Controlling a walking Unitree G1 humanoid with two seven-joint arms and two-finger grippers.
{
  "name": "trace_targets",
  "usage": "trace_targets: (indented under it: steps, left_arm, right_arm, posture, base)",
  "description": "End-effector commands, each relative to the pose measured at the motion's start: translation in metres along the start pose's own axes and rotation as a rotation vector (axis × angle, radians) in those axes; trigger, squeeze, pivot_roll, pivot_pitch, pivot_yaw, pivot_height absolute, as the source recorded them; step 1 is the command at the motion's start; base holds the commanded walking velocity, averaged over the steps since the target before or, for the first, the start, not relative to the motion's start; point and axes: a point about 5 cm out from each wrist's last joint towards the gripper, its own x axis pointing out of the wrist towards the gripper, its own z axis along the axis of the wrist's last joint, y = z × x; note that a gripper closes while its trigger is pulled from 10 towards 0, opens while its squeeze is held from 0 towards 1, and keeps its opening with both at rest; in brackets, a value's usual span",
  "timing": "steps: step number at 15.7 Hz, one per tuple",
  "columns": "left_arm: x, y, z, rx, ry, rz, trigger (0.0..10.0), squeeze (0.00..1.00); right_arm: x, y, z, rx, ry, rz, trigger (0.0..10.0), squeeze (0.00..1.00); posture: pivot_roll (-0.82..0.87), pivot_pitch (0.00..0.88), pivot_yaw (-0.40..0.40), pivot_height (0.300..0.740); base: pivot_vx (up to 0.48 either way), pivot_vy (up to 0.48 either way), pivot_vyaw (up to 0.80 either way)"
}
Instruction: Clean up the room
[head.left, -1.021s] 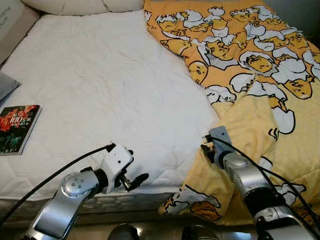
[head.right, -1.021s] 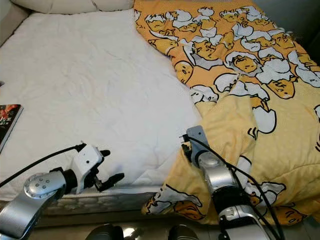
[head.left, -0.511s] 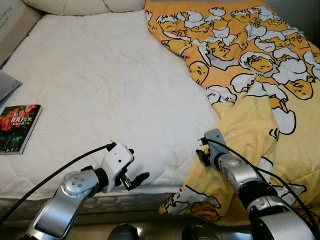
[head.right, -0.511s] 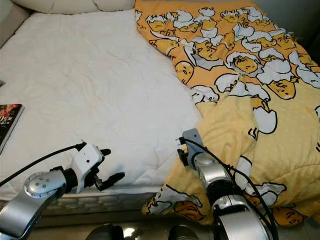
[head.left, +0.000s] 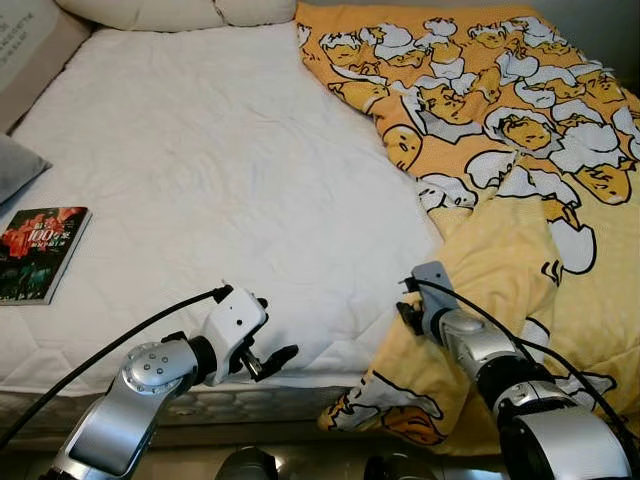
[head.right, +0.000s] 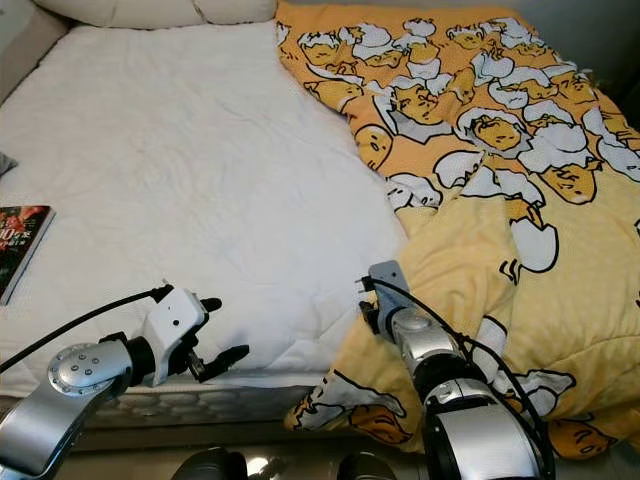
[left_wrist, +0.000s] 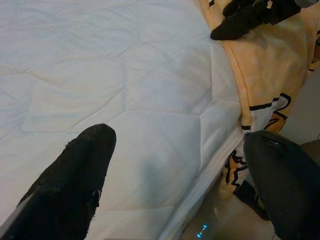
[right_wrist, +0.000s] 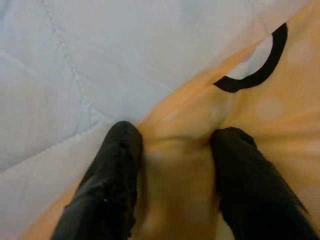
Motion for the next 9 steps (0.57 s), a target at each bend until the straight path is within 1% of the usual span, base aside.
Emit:
trace_targets:
  steps: [1, 6, 9]
  left_arm:
    - [-0.0001, -0.0016, -0.0022, 0.009, 0.012, -0.014, 10.0, 0.17]
    - [0.0000, -0.0010, -0.0020, 0.011, 0.013, -0.018, 10.0, 0.17]
    - [0.0001, -0.0013, -0.0018, 0.013, 0.012, -0.021, 10.0, 0.17]
  right_arm:
    - [0.0004, 0.0014, -0.0085, 0.035, 0.031, 0.013, 0.0, 0.00]
    - [0.0000, -0.0013, -0.0127, 0.085, 0.025, 0.019, 0.0, 0.00]
    - [-0.0007, -0.0038, -0.0143, 0.092, 0.020, 0.026, 0.0, 0.00]
  posture:
    - [0.10, 0.076, 0.004, 0.740]
    - [0.10, 0.074, 0.009, 0.740]
    - [0.10, 0.073, 0.010, 0.740]
  base:
    - [0.000, 0.000, 0.00]
    - [0.000, 0.000, 0.00]
    - [0.000, 0.000, 0.00]
